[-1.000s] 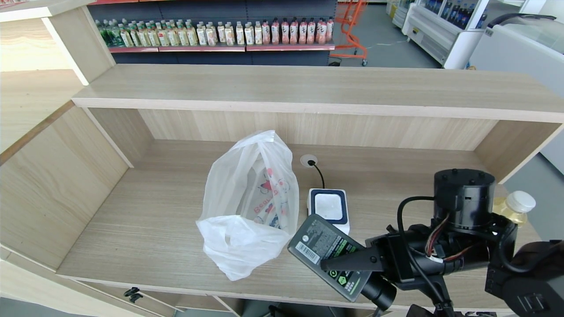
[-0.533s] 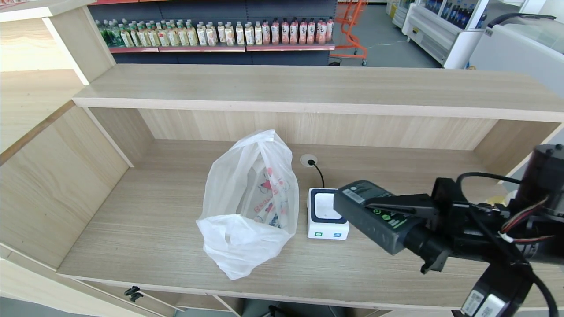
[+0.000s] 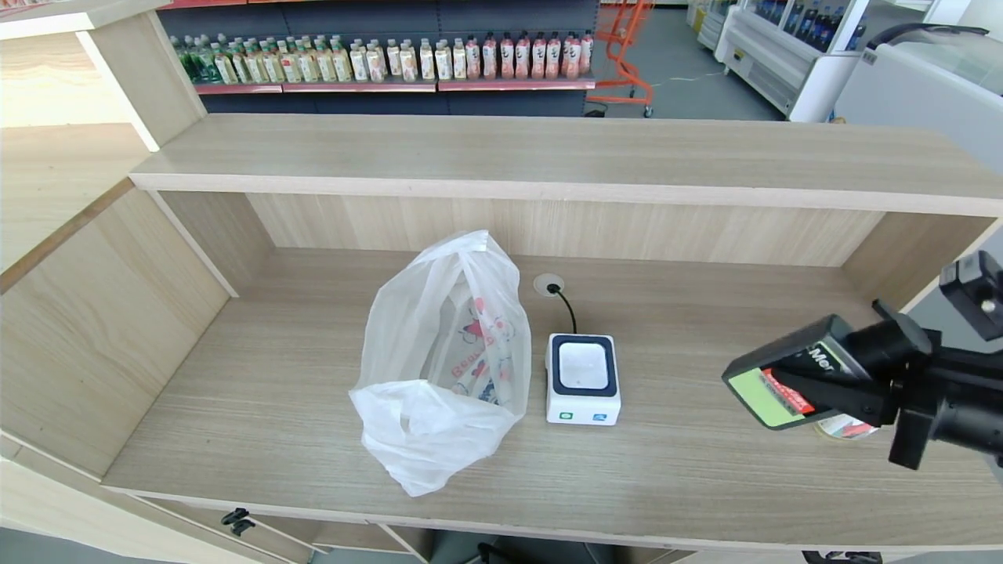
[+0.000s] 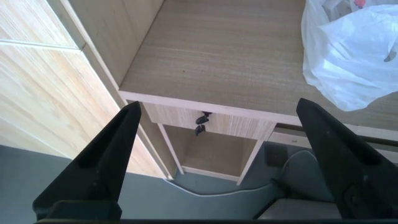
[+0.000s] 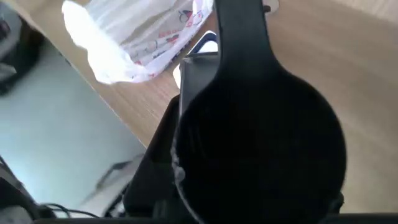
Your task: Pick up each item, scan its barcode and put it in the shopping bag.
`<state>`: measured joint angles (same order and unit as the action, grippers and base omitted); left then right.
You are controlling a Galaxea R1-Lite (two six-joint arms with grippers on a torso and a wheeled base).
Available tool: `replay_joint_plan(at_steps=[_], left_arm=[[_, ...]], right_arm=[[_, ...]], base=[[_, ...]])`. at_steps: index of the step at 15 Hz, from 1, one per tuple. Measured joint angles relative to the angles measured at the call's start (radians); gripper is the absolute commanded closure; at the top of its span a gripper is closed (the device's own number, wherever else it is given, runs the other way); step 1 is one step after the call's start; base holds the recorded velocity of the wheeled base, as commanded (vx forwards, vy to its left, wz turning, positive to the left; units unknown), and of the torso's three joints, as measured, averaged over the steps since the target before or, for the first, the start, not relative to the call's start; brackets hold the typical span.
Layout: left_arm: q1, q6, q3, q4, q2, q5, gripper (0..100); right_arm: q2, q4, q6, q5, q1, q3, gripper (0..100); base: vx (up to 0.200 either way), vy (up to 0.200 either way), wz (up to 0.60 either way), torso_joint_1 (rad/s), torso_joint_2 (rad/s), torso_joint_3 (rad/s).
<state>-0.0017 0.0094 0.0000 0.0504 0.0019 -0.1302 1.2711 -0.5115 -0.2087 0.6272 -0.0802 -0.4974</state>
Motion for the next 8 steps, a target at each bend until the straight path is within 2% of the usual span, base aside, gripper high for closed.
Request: replay_joint_plan(at_steps=[1,3,4,6,8], left_arm=[[0.000,0.000,0.000,0.000,0.000,0.000,0],[0.000,0.000,0.000,0.000,0.000,0.000,0],[0.000,0.000,0.000,0.000,0.000,0.000,0],[0.000,0.000,0.000,0.000,0.000,0.000,0],[0.000,0.000,0.000,0.000,0.000,0.000,0]], right_arm=[[0.004,0.019,0.288,-0.131,-0.046,-0.025,100],[0.058,0.072,0.640,-0.359,-0.137,-0.092,100],[0.109,0.087,0.744,-0.431,-0.176,-0.126,100],[0.213,0.074,0.874,-0.490,-0.230,-0.181,100],[0.308,0.029,0.921,-0.511,-0.281,-0.221,100]], base=[[0.000,0.000,0.00,0.000,0.00,0.000],[0.000,0.000,0.00,0.000,0.00,0.000],[0.000,0.000,0.00,0.000,0.00,0.000],[0.000,0.000,0.00,0.000,0.00,0.000],[0.000,0.000,0.00,0.000,0.00,0.000]])
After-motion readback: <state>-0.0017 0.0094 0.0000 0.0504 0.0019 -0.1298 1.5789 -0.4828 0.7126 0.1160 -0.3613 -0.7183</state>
